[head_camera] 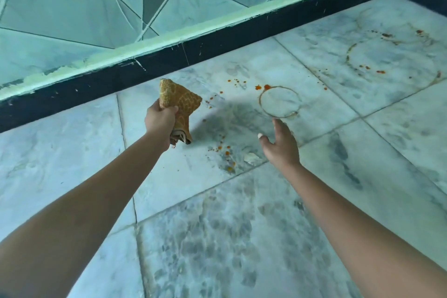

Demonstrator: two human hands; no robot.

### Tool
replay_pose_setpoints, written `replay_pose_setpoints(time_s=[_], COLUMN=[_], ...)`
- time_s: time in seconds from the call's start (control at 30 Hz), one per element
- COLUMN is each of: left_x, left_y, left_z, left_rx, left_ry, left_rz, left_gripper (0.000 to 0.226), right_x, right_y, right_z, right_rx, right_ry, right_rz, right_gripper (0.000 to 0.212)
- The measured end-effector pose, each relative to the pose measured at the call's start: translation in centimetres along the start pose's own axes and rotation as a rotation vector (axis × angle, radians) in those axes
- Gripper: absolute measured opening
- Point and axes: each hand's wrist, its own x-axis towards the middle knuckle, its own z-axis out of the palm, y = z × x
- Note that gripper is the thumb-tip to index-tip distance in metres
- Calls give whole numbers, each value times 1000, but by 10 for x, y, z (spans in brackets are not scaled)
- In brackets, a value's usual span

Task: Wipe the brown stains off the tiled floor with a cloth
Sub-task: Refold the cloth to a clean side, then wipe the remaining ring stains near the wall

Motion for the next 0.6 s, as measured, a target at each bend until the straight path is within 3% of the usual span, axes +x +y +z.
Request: replay_pose_setpoints(time_s=[0.17, 0.27, 0.4, 0.5, 0.6], left_x=[59, 88, 110, 116, 138], left_y=[6, 1, -32, -47, -39], left_z=[16, 29, 52, 66, 69], left_rx=[233, 500, 795, 1001, 1073], left_ry=[124, 174, -32, -216, -202], left_rz=[200, 286, 395, 360, 382], left_gripper=[36, 44, 57, 76, 66], right_x=[40, 58, 65, 67, 67], right_y=[-2, 7, 18, 20, 19], right_z=[35, 48, 59, 62, 62], right_rx=[-250, -378, -473, -502, -493], right_ry=[55, 105, 217, 209, 238], right_rz=[-10, 41, 72, 78, 75], right_gripper=[60, 60, 71, 71, 71])
